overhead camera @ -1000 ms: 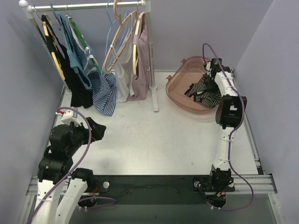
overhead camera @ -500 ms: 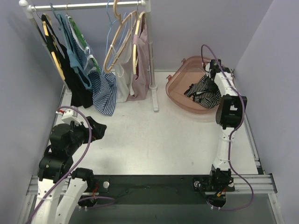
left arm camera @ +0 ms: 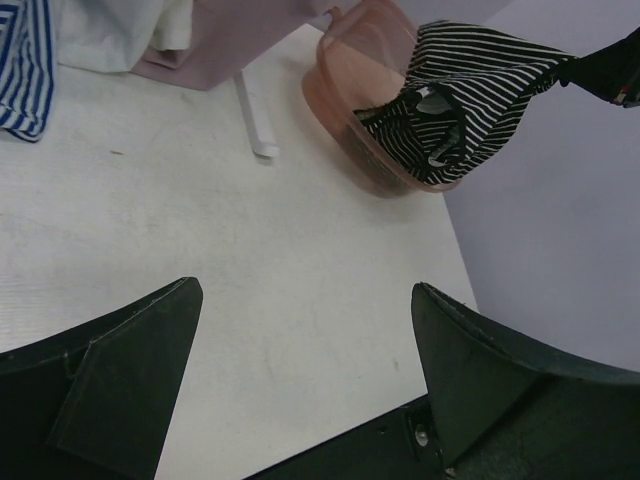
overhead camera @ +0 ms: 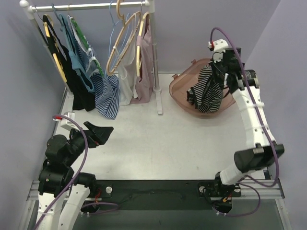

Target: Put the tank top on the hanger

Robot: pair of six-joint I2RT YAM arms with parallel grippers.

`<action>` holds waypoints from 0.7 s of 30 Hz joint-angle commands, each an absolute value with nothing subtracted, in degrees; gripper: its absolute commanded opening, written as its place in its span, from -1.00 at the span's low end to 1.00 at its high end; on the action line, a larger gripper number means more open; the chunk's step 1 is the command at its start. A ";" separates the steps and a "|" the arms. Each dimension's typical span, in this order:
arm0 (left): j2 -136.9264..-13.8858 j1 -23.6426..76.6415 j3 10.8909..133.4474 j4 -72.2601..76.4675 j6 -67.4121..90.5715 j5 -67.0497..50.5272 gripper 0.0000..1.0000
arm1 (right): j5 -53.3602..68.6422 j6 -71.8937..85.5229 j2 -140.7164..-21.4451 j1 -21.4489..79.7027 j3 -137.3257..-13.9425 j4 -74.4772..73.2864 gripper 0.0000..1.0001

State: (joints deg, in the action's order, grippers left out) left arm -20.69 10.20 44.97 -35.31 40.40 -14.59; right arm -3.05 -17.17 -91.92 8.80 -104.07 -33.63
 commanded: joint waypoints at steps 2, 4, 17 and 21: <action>-20.30 10.37 43.86 -24.36 47.02 -24.51 0.95 | 2.00 -15.30 -83.50 7.64 -108.88 -39.19 -1.00; -20.48 10.37 44.82 -20.42 47.28 -27.84 0.95 | 3.77 -14.16 -81.92 8.26 -112.22 -41.12 -1.00; -20.13 10.37 48.69 -19.95 46.05 -31.99 0.94 | 3.50 -9.34 -77.61 27.42 -129.63 -40.86 -1.00; -19.42 10.28 48.17 -20.04 46.05 -33.39 0.93 | 15.60 -6.25 -75.86 27.33 -126.49 -42.80 -1.00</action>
State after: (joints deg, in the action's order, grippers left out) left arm -20.38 10.20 47.20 -22.90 45.91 -30.98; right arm 5.72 -10.79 -77.73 27.20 -127.94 -42.78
